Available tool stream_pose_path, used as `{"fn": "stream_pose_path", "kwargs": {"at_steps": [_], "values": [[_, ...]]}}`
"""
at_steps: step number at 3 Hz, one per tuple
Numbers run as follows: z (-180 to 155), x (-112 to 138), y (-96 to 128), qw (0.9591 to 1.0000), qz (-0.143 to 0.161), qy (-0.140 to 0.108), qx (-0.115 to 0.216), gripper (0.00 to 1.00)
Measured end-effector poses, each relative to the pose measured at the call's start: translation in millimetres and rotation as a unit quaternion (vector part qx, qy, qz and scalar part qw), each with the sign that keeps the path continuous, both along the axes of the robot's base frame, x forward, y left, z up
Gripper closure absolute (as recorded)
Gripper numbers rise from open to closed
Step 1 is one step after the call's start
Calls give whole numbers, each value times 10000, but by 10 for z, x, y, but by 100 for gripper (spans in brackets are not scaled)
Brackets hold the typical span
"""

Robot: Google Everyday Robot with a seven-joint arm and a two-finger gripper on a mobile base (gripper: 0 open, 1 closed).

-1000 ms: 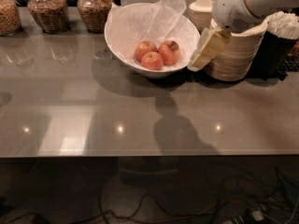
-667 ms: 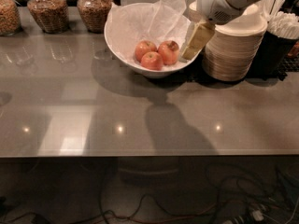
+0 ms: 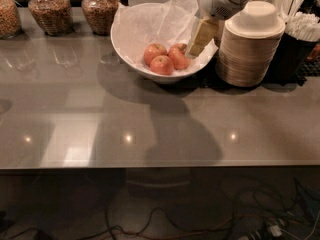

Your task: Pick apple from white bowl

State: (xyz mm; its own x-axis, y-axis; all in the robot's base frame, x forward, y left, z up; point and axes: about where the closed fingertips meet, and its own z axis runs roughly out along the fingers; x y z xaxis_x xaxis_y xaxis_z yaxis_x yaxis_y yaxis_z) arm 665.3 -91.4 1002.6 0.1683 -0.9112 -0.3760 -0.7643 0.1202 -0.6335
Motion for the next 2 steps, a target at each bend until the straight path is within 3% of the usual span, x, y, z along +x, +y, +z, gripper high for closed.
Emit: {"fn": "stream_pose_path", "kwargs": {"at_steps": [2], "values": [[-94,180,5,9994,153,-262,-174,0]]}}
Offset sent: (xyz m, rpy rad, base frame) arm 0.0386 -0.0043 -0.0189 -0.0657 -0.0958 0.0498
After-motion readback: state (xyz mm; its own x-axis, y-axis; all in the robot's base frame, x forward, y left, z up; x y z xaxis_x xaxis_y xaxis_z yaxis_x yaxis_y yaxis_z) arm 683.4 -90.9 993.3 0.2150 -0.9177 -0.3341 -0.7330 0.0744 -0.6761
